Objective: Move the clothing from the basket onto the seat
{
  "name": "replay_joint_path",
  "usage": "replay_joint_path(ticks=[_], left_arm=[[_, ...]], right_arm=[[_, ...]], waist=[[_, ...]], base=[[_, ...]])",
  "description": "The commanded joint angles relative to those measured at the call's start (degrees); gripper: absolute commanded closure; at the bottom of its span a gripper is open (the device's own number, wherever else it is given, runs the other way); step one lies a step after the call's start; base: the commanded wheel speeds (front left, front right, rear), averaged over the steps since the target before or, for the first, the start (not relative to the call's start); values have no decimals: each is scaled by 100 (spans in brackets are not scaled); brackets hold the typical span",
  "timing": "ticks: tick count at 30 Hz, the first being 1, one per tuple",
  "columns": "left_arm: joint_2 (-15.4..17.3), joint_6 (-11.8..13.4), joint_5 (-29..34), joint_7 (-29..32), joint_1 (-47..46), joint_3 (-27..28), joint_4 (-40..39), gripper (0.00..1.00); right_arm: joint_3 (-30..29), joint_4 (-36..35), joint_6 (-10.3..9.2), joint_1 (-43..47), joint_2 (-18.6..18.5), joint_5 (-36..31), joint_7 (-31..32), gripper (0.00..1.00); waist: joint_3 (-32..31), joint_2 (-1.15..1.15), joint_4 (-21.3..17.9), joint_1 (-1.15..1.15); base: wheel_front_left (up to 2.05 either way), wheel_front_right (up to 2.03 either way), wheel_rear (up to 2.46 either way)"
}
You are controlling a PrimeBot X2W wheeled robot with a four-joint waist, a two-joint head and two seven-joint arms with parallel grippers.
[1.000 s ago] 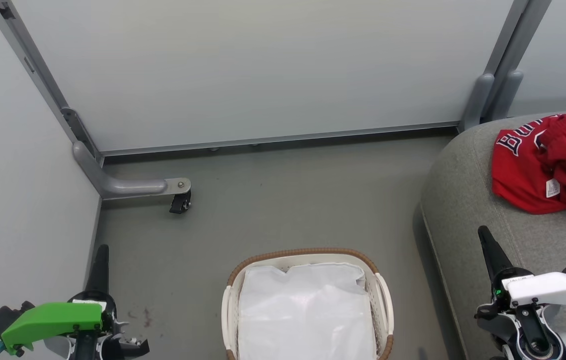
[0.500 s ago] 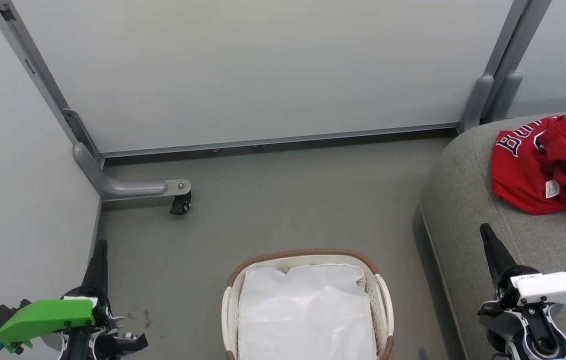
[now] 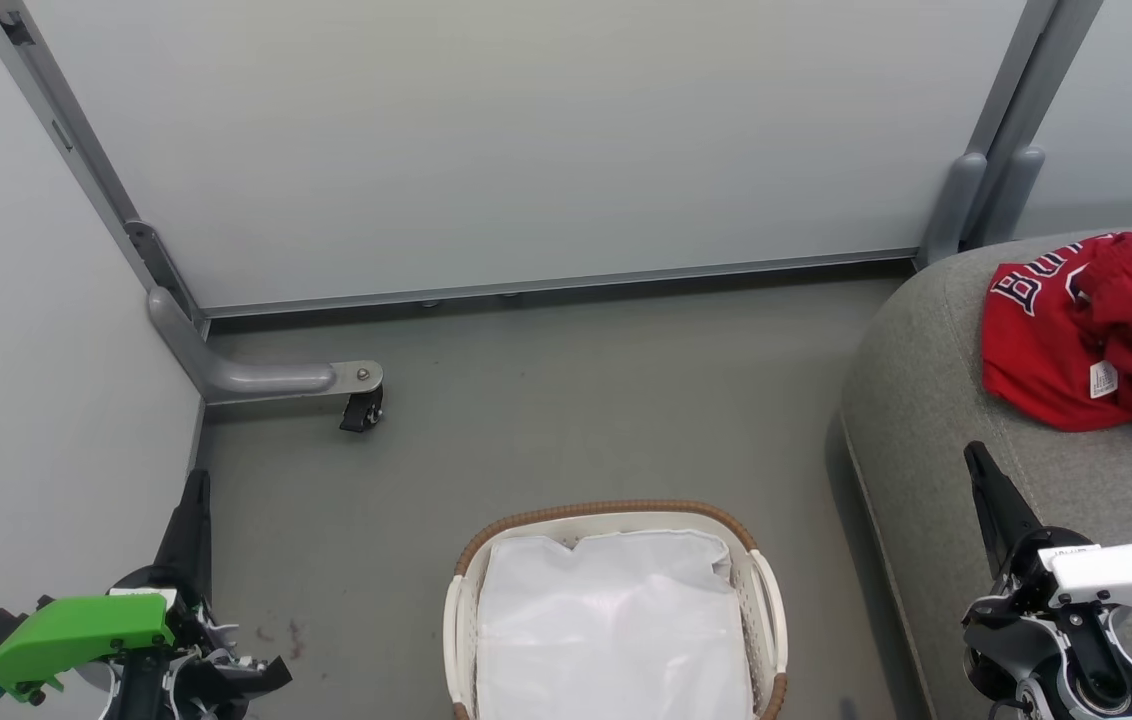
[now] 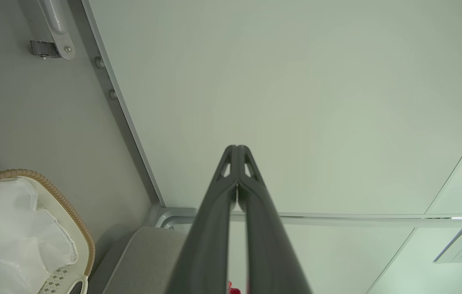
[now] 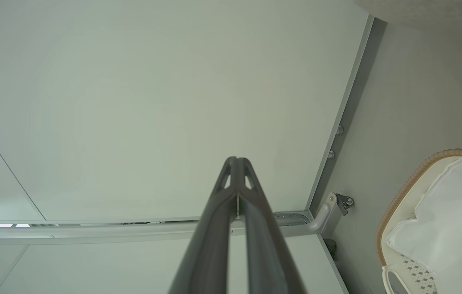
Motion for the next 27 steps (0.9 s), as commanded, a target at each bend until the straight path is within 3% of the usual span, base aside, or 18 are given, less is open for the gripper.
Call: replay_joint_path(ticks=[1, 27], left_arm=[[36, -20, -65, 17, -88, 28, -25, 100], [30, -20, -47, 23, -78, 30, -20, 100]], right_arm=[[-21, -32, 0, 62, -36, 69, 25, 100], [-18, -29, 0, 62, -35, 58, 24, 100]], waist=[[-2, 0, 0, 0], [-2, 0, 0, 0]], base=[[0, 0, 0], [0, 0, 0]])
